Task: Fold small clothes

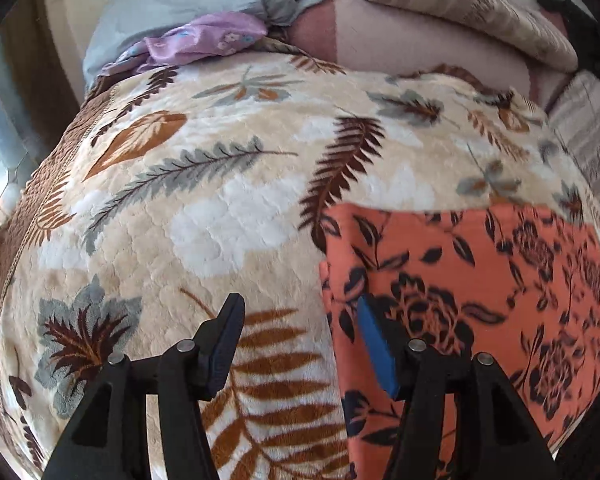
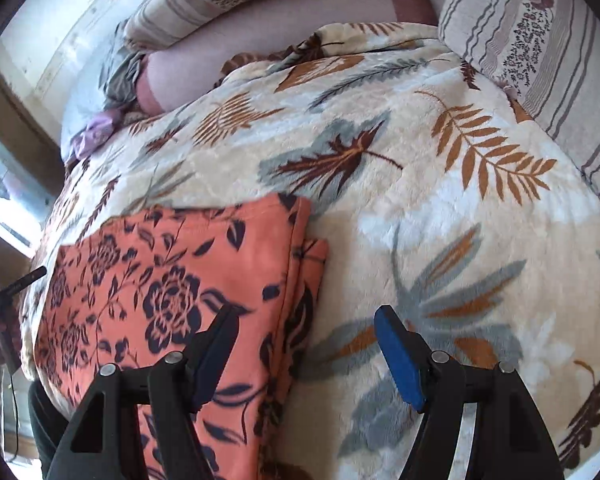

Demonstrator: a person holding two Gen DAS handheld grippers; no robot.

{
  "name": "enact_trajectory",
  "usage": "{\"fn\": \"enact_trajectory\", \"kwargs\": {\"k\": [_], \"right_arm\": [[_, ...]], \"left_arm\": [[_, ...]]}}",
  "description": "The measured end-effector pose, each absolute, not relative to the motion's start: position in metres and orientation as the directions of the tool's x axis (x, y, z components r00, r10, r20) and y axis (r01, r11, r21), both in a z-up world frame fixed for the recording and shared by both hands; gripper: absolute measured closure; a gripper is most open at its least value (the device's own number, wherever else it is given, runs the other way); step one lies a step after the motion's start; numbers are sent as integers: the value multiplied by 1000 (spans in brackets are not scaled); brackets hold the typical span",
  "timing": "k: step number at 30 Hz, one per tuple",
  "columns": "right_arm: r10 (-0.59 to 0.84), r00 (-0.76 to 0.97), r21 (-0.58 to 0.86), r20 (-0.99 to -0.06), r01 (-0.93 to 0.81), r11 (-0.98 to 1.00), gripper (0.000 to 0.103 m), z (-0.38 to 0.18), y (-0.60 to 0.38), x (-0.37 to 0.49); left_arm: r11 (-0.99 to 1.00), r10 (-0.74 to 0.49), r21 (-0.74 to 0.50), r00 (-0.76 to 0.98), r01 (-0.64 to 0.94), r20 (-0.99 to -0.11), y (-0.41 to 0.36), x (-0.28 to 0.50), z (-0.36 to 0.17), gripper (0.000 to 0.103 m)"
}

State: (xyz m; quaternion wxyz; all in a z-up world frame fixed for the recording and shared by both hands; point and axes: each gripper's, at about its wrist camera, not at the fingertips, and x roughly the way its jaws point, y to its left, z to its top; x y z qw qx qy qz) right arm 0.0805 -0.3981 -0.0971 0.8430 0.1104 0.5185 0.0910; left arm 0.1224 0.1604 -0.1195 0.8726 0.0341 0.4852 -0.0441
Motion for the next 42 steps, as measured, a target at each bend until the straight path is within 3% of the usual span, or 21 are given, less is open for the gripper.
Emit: {"fn": "enact_trajectory", "kwargs": {"k": [4,13,17,20,23,26,27,29,30,34,37,40,41,42], "right_arm": [[325,420,329,-847,-65,942,30,-96,-383,75],[449,324,492,-833,62,868,30,-109,-385,19],[490,301,531,-818,66,845,52,-111,-384,10],[474,268,509,-839,76,857,57,-117,-381,9],[464,265,496,-845,64,866,81,-114,-380,5],[483,271,515,-833,61,855,90,-107,-384,1],[486,274,521,-830,65,851,92,-105,-386,-1],[494,277,529,-824,66,846,95,-101,-389,-3],[495,277,530,-823,63,846,96,-98,-389,-7],[447,238,475,-862,76,877,96,-108,-391,-24],[484,187,512,-855,148,846,92,-141,-400,-29],[496,263,536,-828,106,838,87,-121,-403,-29],[498,297,545,-814,96,833,74,-111,-406,-25],[494,332,548,-804,90,831,41,-101,-408,-22]], "left_arm": [[992,-73,-15,493,122,-867,151,115,-129,44],[982,-189,-174,469,75,-863,157,61,-130,41],[981,-194,-181,454,73,-870,155,38,-136,41],[977,-211,-207,443,57,-871,157,27,-141,41],[977,-210,-207,447,57,-870,157,20,-144,41],[978,-203,-202,443,51,-873,156,20,-145,41],[979,-201,-200,442,50,-874,156,21,-144,43],[974,-223,-220,434,59,-873,153,23,-142,63],[972,-232,-228,431,63,-872,151,23,-140,68],[979,-200,-191,442,65,-875,147,19,-139,71],[975,-217,-219,427,44,-878,153,18,-149,67],[982,-181,-184,435,34,-882,152,19,-137,55],[983,-177,-177,450,44,-875,152,19,-132,52],[982,-185,-179,460,56,-868,152,20,-127,51]]}}
